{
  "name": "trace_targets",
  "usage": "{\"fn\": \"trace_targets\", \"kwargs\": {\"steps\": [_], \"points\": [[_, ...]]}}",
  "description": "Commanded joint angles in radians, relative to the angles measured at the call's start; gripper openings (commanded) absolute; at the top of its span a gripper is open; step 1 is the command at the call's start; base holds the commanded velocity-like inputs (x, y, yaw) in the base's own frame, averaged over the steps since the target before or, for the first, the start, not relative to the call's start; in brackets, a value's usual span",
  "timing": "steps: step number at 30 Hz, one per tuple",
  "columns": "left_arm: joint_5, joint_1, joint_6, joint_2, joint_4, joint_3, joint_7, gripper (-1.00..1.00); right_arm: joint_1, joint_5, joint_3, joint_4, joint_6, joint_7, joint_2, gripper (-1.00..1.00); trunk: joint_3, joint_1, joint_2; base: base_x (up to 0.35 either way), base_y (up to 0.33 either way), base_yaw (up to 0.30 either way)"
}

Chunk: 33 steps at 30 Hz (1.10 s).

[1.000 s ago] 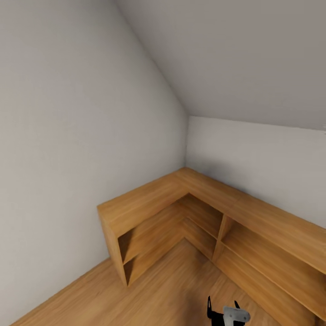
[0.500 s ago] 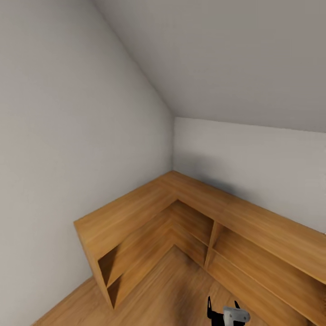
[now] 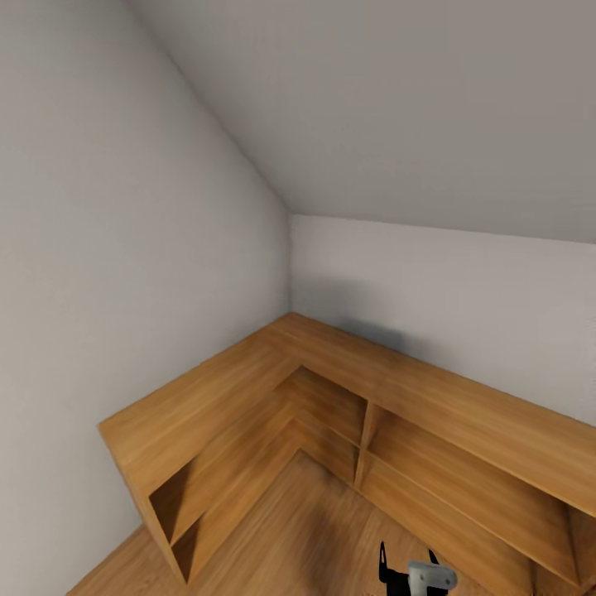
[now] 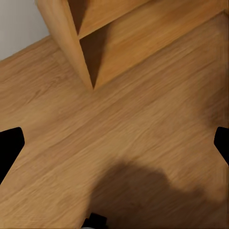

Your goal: In the bedroom, organize the workspace by keeping the computer under the desk, ensuring the monitor is on the desk, placing the keyboard on the desk next to the monitor, placing the mouse on the desk next to the keyboard, moving the folder from the swivel chair onto the desk next to the mouse, stacking the notebook on top of the folder with the pen on top of the notebook, and positioning the swivel chair next to the desk.

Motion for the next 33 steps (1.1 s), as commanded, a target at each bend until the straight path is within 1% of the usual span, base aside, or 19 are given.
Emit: {"fn": "trace_targets", "kwargs": {"steps": [1,12,20,33], "points": [[0.003,-0.001,-0.003,0.001,-0.004,-0.009,0.01,1.0,-0.001,-0.01,0.009,0.001,-0.003,-0.002,0.0,1.0,-0.002,0.001,-0.002,0.001,0.0,-0.242],[0.003,-0.001,-0.003,0.002,-0.004,-0.007,0.01,1.0,-0.001,-0.012,0.007,0.001,0.0,-0.001,0.0,1.0,-0.002,0.001,-0.002,0.0,0.004,-0.252],[0.003,-0.001,-0.003,0.003,-0.004,-0.008,0.01,1.0,-0.001,-0.014,0.007,0.001,0.043,0.0,0.003,1.0,-0.002,0.001,-0.002,-0.048,0.129,-0.254],[0.003,-0.001,-0.003,0.002,-0.004,-0.008,0.01,1.0,-0.001,-0.018,0.006,0.0,0.052,-0.001,0.003,1.0,-0.002,0.001,-0.002,-0.011,0.035,-0.255]]}}
